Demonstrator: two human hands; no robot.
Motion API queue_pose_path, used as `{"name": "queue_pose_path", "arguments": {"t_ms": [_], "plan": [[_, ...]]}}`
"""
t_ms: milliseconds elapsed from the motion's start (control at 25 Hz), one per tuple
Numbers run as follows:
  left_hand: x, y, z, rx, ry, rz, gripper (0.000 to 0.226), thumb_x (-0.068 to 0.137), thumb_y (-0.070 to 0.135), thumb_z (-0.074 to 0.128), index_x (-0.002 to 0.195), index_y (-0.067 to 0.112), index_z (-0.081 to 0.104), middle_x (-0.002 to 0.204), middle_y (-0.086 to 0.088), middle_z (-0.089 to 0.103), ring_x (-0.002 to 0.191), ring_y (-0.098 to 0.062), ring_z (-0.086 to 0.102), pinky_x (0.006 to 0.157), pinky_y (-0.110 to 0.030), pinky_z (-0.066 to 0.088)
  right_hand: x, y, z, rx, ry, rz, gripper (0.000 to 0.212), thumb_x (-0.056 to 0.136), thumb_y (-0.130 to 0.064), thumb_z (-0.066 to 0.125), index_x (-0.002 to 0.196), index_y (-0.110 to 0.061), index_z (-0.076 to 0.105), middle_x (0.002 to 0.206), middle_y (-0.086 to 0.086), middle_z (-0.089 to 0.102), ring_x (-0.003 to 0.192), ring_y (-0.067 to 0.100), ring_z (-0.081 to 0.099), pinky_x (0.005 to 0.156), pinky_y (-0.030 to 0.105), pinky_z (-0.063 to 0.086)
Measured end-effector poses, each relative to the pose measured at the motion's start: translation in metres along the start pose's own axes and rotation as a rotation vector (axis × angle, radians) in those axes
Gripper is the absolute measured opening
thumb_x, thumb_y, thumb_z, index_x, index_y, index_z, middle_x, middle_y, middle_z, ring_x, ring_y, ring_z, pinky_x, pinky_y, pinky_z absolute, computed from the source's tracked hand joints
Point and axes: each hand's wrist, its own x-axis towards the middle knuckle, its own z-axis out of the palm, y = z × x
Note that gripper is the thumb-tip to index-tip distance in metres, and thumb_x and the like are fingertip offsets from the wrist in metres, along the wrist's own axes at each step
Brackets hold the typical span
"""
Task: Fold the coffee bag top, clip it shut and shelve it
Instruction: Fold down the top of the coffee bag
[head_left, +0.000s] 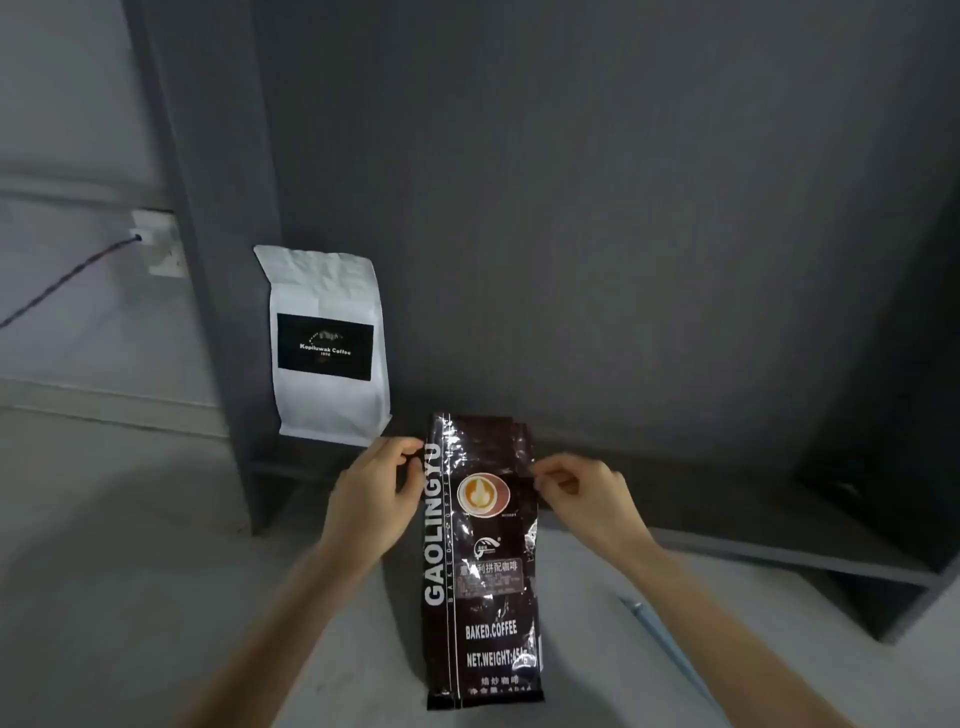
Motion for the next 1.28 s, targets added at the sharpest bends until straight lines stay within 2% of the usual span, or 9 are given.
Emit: {"name": "queue_pose_path", "arguments": {"t_ms": [200, 360, 560, 720, 800, 920, 1000, 1080, 1280], "plan": [[-0.009, -0.015, 0.020, -0.066, -0.069, -0.096, 0.032, 0.087, 0.013, 0.051, 0.118, 0.010, 0.052, 0.112, -0.006, 0.064, 0.099, -0.018, 0.060, 0.076, -0.030, 0.046, 0.001, 0.013, 0.023, 0.023, -0.029, 0.092, 0.027, 0.083, -0.015, 0.055, 0.109, -0.013, 0.059, 0.096, 0.004, 0.072, 0.089, 0.018, 0.062, 0.064, 0.011, 0.033], [-0.014, -0.019, 0.030, -0.123, -0.134, -0.142, 0.033, 0.088, 0.016, 0.050, 0.121, 0.012, 0.048, 0.109, -0.003, 0.065, 0.087, -0.012, 0.058, 0.078, -0.030, 0.047, -0.003, 0.018, 0.037, 0.010, -0.051, 0.087, 0.029, 0.083, -0.014, 0.055, 0.111, -0.010, 0.057, 0.106, 0.008, 0.069, 0.096, 0.022, 0.062, 0.079, 0.022, 0.043], [-0.025, -0.011, 0.034, -0.177, -0.094, -0.154, 0.033, 0.087, 0.011, 0.052, 0.120, 0.010, 0.049, 0.105, -0.004, 0.065, 0.079, -0.011, 0.057, 0.080, -0.032, 0.050, -0.011, 0.017, 0.040, 0.110, 0.011, 0.085, 0.023, 0.082, -0.009, 0.055, 0.103, -0.013, 0.062, 0.098, 0.006, 0.070, 0.083, 0.013, 0.058, 0.065, 0.011, 0.037], [-0.038, 0.001, 0.032, -0.216, -0.015, -0.136, 0.026, 0.086, 0.011, 0.055, 0.112, 0.010, 0.057, 0.094, 0.007, 0.061, 0.074, -0.004, 0.056, 0.068, -0.008, 0.042, -0.026, 0.016, 0.037, 0.182, 0.091, 0.117, 0.023, 0.082, -0.015, 0.059, 0.104, -0.012, 0.062, 0.096, 0.009, 0.066, 0.082, 0.016, 0.058, 0.077, 0.026, 0.045], [-0.044, 0.006, 0.030, -0.235, -0.004, -0.149, 0.025, 0.085, 0.011, 0.057, 0.109, 0.010, 0.059, 0.091, 0.010, 0.060, 0.072, 0.001, 0.055, 0.063, -0.001, 0.041, -0.035, 0.016, 0.035, 0.238, 0.129, 0.136, 0.025, 0.081, -0.019, 0.062, 0.105, -0.012, 0.061, 0.091, 0.005, 0.063, 0.078, 0.012, 0.057, 0.073, 0.023, 0.044], [-0.056, 0.014, 0.025, -0.302, 0.015, -0.181, 0.021, 0.081, 0.010, 0.061, 0.103, 0.009, 0.062, 0.086, 0.010, 0.061, 0.069, 0.010, 0.053, 0.061, 0.005, 0.038, -0.048, 0.019, 0.029, 0.328, 0.151, 0.165, 0.016, 0.082, -0.022, 0.061, 0.096, -0.015, 0.063, 0.083, 0.000, 0.065, 0.073, 0.008, 0.059, 0.061, 0.008, 0.043], [-0.063, 0.018, 0.022, -0.318, 0.015, -0.195, 0.017, 0.079, 0.011, 0.064, 0.097, 0.011, 0.063, 0.078, 0.015, 0.061, 0.068, 0.009, 0.054, 0.060, 0.005, 0.038, -0.056, 0.019, 0.025, 0.414, 0.158, 0.183, 0.007, 0.084, -0.021, 0.057, 0.083, -0.019, 0.064, 0.077, 0.000, 0.067, 0.073, 0.013, 0.062, 0.067, 0.016, 0.049], [-0.066, 0.022, 0.019, -0.315, 0.014, -0.199, 0.013, 0.078, 0.014, 0.067, 0.090, 0.014, 0.063, 0.073, 0.021, 0.058, 0.067, 0.009, 0.055, 0.060, 0.003, 0.040, -0.064, 0.018, 0.019, 0.459, 0.161, 0.186, 0.017, 0.085, -0.020, 0.056, 0.071, -0.025, 0.062, 0.074, -0.001, 0.067, 0.073, 0.014, 0.062, 0.072, 0.030, 0.051], [-0.076, 0.030, 0.021, -0.330, 0.001, -0.211, 0.012, 0.078, 0.016, 0.066, 0.079, 0.021, 0.055, 0.072, 0.017, 0.060, 0.068, 0.002, 0.058, 0.058, -0.007, 0.044, -0.081, 0.024, 0.006, 0.458, 0.139, 0.153, 0.025, 0.086, -0.021, 0.055, 0.064, -0.034, 0.060, 0.073, -0.008, 0.066, 0.069, 0.003, 0.060, 0.064, 0.019, 0.047]]}}
